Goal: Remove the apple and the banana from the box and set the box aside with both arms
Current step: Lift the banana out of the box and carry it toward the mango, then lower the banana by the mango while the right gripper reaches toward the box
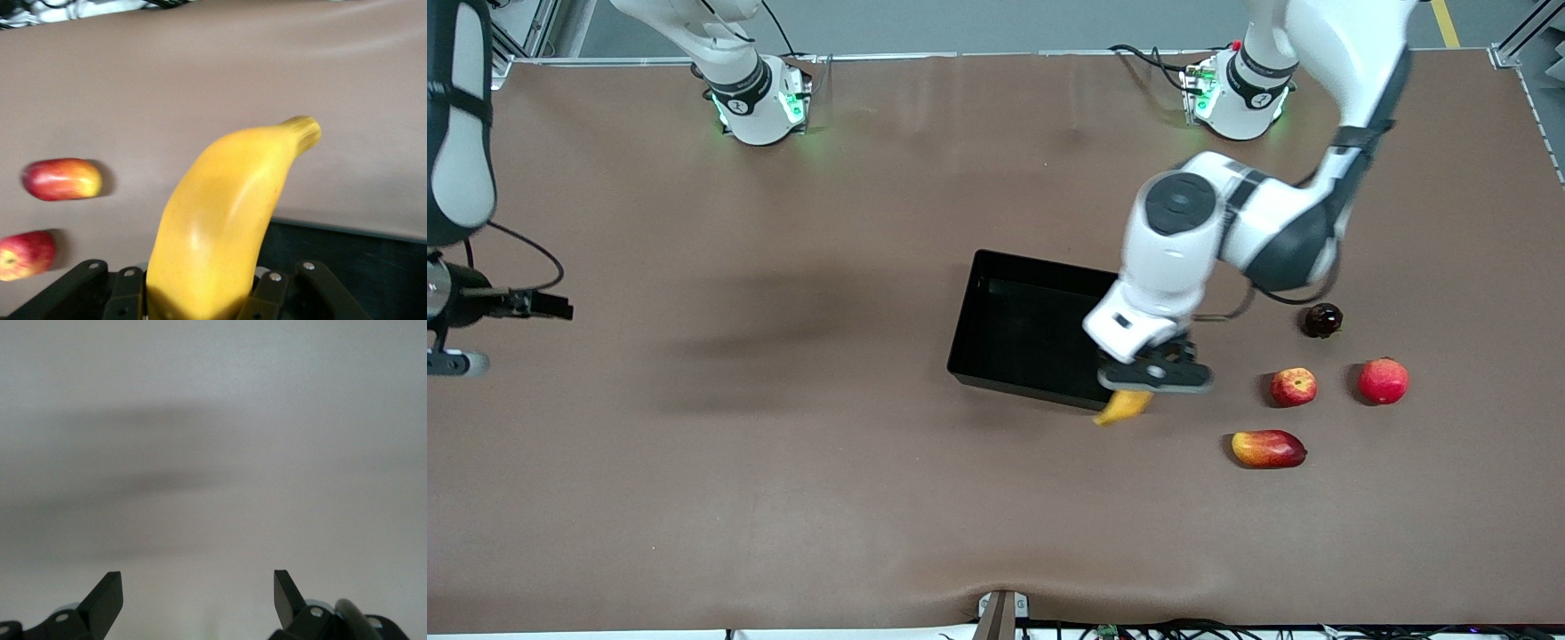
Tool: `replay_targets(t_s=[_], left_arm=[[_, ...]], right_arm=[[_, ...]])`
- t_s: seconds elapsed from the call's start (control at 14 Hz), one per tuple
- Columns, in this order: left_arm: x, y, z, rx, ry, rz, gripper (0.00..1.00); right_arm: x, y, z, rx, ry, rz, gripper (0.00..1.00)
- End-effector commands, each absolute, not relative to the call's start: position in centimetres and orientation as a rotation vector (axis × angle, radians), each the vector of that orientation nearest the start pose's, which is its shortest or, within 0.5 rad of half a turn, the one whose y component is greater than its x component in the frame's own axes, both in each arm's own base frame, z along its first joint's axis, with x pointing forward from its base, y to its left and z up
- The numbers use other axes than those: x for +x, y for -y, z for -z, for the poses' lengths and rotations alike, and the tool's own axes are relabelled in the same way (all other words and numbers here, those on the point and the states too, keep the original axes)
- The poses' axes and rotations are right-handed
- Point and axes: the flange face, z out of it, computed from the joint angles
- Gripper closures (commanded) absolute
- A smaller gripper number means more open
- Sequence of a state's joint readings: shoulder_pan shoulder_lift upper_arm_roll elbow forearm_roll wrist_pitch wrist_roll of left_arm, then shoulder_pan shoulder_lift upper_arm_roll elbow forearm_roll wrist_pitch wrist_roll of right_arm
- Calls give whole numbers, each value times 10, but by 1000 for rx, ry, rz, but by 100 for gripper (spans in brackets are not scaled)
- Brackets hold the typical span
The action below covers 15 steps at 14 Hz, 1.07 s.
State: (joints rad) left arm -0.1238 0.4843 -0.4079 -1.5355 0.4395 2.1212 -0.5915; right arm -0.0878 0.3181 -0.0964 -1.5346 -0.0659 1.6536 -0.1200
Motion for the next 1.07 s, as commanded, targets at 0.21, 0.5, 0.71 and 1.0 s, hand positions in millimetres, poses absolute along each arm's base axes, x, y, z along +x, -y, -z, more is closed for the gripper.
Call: replay_targets(t_s=[0.21,0.5,0.71,1.0], left_arm=[[688,132,-383,-2983,-135,242,100],[740,1,-332,-2973,-326,265,100],[749,-34,-271,-3002,-387,322,100],[742,-53,-223,-3039,-362,240,100]], right_arm=[[634,136,-392,-3103,-150,-424,0],[638,69,-387,-3062,-71,-480,0],[638,-4,-386,-3031,-163,-529,0],[629,-138,-381,-3068,-363,-532,0]])
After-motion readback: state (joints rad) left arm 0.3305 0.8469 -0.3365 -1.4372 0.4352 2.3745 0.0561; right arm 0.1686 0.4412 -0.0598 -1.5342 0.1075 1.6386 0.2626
